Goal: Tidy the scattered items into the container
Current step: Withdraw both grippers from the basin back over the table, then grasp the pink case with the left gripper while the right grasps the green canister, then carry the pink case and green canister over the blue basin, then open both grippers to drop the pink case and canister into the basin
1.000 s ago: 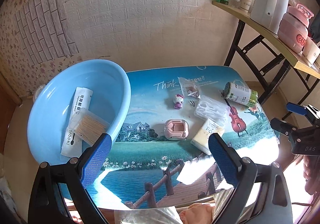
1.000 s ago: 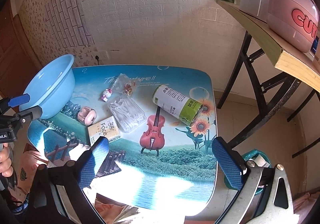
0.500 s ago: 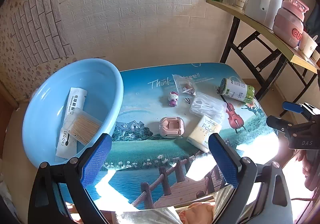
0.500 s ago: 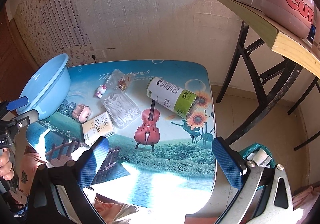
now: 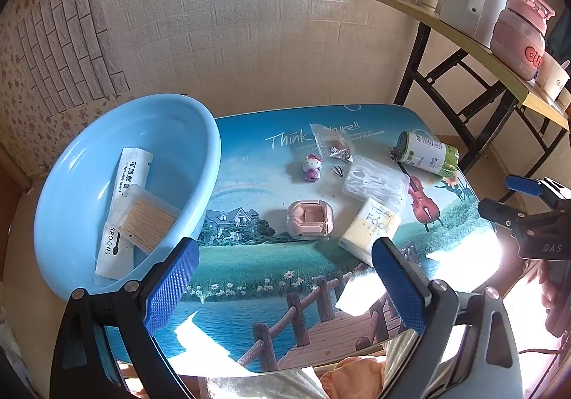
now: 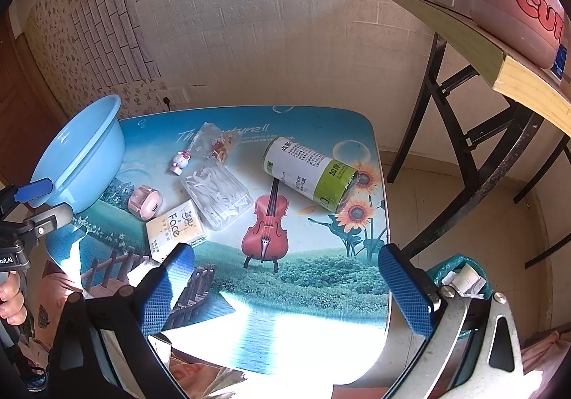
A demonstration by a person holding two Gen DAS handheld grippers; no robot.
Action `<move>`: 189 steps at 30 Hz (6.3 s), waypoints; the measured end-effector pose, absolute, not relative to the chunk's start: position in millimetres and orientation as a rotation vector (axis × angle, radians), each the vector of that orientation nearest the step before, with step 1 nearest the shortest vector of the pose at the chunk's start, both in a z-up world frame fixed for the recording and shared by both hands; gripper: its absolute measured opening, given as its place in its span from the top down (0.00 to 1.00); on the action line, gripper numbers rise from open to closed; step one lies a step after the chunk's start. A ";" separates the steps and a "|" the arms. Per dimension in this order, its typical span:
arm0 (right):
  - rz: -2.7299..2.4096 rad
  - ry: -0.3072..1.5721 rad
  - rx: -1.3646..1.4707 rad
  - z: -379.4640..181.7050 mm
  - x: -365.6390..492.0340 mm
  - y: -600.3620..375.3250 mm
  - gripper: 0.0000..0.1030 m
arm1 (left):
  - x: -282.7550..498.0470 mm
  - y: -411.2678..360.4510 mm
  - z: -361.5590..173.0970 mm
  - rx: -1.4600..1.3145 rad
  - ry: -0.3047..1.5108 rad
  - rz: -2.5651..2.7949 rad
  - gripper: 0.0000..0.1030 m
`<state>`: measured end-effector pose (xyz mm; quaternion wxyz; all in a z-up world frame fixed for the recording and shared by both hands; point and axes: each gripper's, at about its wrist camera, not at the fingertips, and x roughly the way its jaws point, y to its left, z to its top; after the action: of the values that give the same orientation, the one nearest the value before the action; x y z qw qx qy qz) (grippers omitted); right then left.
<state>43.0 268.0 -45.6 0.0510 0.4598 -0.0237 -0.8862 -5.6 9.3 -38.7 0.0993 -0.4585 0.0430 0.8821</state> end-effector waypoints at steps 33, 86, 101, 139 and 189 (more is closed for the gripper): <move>-2.694 0.005 1.449 -69.0 -4.7 287.5 0.00 | -63.1 31.5 -103.5 -1.533 -0.023 2.581 0.12; -2.323 0.337 1.473 -116.2 -75.1 267.8 0.50 | -81.3 43.5 -132.0 -1.479 0.197 2.469 0.54; -2.432 0.156 1.496 -65.6 -50.7 257.2 0.52 | -85.9 39.0 -63.3 -1.355 0.191 2.510 0.54; -2.377 0.128 1.324 -0.5 -45.1 105.4 0.52 | -70.2 -115.5 -13.4 -1.326 -0.028 2.788 0.54; -2.199 0.188 1.281 -23.3 -63.7 -44.8 0.52 | -61.9 -200.3 -34.9 -1.365 -0.024 2.875 0.18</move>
<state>-63.7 -44.8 -23.3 0.2908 0.4803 0.0706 -0.8245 -61.9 -200.3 -34.9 -0.0205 -0.4288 -0.0076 0.9031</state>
